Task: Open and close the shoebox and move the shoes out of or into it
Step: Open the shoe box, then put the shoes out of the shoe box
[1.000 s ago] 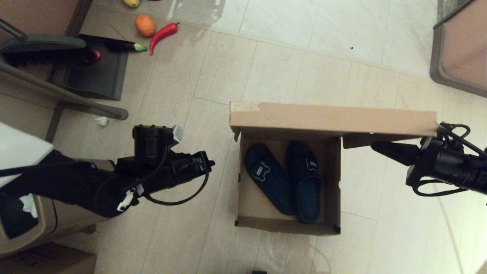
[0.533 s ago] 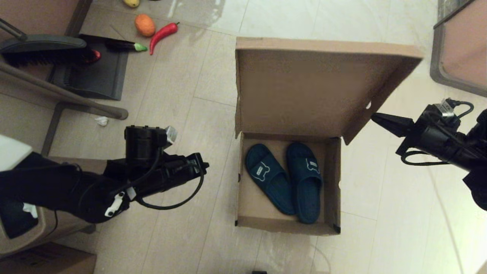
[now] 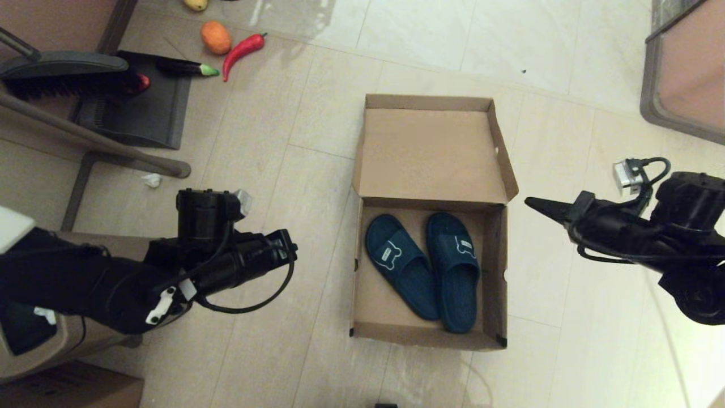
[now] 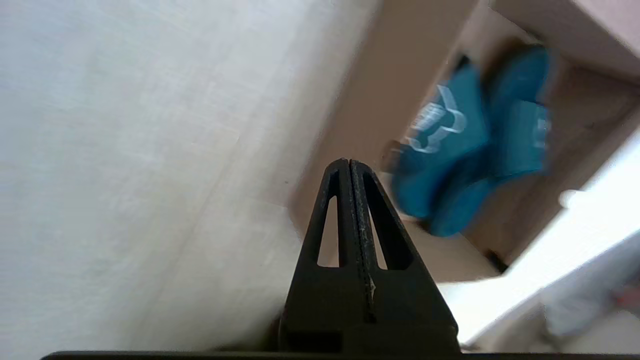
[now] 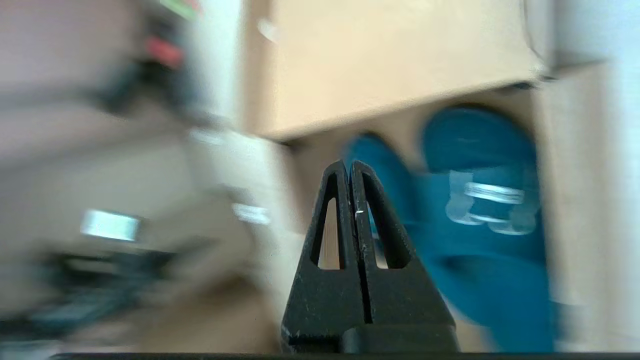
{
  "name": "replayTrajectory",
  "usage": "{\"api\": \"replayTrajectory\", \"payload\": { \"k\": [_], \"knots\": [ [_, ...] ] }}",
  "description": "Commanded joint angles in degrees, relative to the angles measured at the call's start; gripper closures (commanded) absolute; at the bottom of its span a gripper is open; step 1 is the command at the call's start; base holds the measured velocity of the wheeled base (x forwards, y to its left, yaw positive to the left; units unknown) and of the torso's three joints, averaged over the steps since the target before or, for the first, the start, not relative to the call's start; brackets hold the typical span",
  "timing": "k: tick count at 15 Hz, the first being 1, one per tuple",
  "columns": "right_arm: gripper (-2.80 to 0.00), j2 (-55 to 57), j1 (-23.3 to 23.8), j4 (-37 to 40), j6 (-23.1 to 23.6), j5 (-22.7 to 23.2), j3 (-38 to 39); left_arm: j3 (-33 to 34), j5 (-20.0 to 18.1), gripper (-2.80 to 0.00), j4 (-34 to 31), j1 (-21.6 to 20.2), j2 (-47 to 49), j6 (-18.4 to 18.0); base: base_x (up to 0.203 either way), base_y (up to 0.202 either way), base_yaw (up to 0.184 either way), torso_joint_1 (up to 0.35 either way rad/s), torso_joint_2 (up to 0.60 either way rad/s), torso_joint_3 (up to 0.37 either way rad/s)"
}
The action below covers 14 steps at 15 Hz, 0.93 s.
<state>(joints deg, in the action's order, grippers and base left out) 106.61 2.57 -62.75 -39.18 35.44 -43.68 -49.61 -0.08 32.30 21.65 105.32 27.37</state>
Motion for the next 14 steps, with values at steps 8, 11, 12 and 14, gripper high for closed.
{"api": "replayTrajectory", "payload": {
  "k": [8,11,12,14],
  "knots": [
    [0.0,-4.93,-14.05,25.62,21.75,-21.13,-0.53,11.73,7.6,0.0,0.52,-8.56,-9.7,-11.5,0.0,0.0,0.0,0.0,0.0,0.0],
    [0.0,-6.13,-16.44,30.54,26.61,-30.15,0.28,15.1,7.46,0.0,0.66,-11.04,-12.44,-12.95,0.0,0.0,0.0,0.0,0.0,0.0],
    [0.0,-6.41,-17.06,31.34,28.76,-34.52,0.84,16.21,7.46,0.0,0.66,-11.09,-13.36,-12.95,0.0,0.0,0.0,0.0,0.0,0.0],
    [0.0,-6.61,-18.47,31.86,31.41,-42.01,1.5,18.03,7.31,0.0,0.66,-11.04,-14.98,-12.89,0.0,0.0,0.0,0.0,0.0,0.0]
  ]
}}
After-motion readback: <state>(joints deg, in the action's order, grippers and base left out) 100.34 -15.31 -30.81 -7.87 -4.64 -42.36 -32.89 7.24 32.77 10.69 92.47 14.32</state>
